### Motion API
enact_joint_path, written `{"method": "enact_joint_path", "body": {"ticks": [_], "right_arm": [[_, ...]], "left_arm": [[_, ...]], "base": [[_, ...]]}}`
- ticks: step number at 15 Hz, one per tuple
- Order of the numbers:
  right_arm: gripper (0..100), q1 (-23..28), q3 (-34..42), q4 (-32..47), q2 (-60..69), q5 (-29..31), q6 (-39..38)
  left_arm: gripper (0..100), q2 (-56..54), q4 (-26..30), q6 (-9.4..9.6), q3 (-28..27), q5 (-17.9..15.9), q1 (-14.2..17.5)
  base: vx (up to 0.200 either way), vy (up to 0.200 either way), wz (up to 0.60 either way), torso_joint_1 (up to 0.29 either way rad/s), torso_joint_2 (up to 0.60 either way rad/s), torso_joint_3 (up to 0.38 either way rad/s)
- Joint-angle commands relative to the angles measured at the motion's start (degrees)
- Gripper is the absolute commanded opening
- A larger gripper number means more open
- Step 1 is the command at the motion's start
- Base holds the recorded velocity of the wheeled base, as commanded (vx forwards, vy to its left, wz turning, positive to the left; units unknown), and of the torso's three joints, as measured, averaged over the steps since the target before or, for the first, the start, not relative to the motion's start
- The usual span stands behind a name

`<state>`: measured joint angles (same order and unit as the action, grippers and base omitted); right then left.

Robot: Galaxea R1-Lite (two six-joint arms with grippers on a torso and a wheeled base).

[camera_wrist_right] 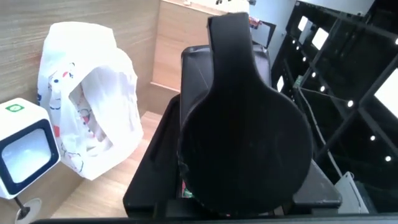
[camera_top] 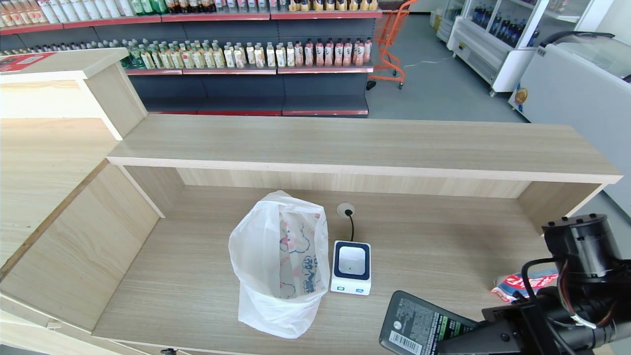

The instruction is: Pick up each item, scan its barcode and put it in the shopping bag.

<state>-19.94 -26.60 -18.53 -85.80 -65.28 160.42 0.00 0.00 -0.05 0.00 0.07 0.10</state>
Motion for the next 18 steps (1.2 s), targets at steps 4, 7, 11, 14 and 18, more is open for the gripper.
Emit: {"method": "enact_joint_path", "body": {"ticks": [4,7,11,14,18], "right_arm": [[0,-2.91,-1.00,-0.19,-2.36,-0.02,2.62],[0,-2.29,-0.21,0.07,-2.18,-0.02,2.27],[0,4.48,1.29,-0.19,7.05,-0.02,-24.19],[0,7.11,1.46,-0.19,11.44,0.51,-40.27],[0,23.28,3.92,3.59,16.80,3.58,-60.48]], "left_arm": [[100,0.09,0.00,-0.04,0.00,0.01,-0.01],[100,0.09,0.00,-0.04,0.00,0.01,-0.01],[100,0.09,0.00,-0.04,0.00,0.01,-0.01],[100,0.09,0.00,-0.04,0.00,0.01,-0.01],[100,0.09,0.00,-0.04,0.00,0.01,-0.01]], "base": [[0.000,0.000,0.00,0.000,0.00,0.000],[0.000,0.000,0.00,0.000,0.00,0.000],[0.000,0.000,0.00,0.000,0.00,0.000],[0.000,0.000,0.00,0.000,0.00,0.000],[0.000,0.000,0.00,0.000,0.00,0.000]]}}
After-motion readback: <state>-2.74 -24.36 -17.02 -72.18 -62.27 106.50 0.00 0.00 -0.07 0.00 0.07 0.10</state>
